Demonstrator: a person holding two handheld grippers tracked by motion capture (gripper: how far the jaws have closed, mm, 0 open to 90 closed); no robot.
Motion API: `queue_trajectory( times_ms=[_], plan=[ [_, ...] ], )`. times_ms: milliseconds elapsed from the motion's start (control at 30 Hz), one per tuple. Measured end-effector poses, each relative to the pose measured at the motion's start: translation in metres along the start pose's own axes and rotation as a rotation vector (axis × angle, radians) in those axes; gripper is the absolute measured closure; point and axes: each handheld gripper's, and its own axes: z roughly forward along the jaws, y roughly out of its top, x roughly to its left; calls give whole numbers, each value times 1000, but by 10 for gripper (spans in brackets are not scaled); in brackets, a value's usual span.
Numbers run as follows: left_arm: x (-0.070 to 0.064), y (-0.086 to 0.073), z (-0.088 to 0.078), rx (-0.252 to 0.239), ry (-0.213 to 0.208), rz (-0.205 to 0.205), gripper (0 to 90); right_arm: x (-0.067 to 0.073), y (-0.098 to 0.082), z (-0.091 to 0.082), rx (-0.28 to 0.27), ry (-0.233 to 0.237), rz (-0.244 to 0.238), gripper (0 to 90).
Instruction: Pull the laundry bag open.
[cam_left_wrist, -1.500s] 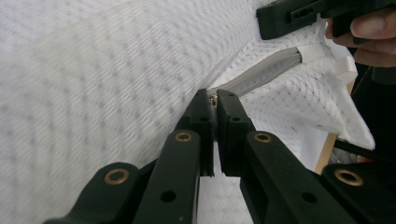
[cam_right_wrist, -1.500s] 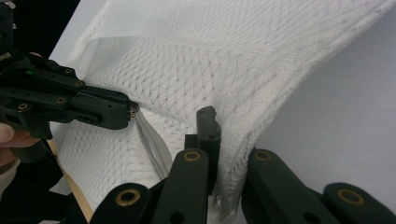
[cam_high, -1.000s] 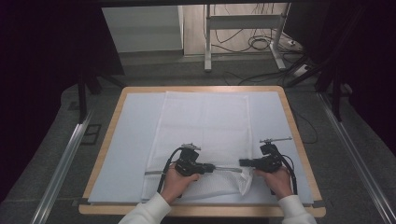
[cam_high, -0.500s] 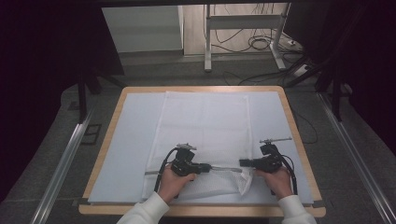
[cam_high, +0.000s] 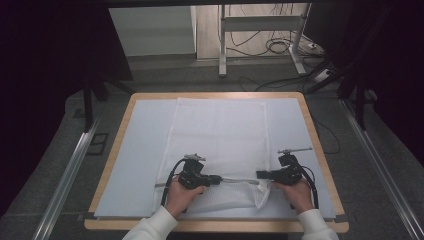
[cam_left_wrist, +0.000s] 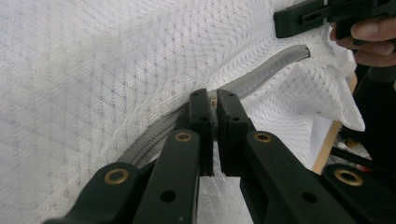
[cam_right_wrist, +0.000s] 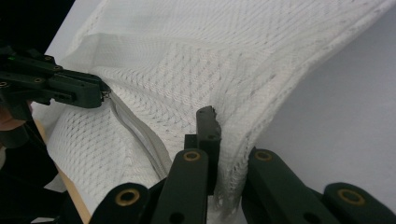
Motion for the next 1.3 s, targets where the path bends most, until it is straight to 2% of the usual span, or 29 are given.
queue_trajectory(
  times_ms=[933,1300],
  plan=[
    [14,-8,-23,-29,25,-29,865,0,0,-1,-4,-4,-1,881],
    [14,-10,-29,-31,25,-24,865,0,0,0,-2,-1,0,880]
  ],
)
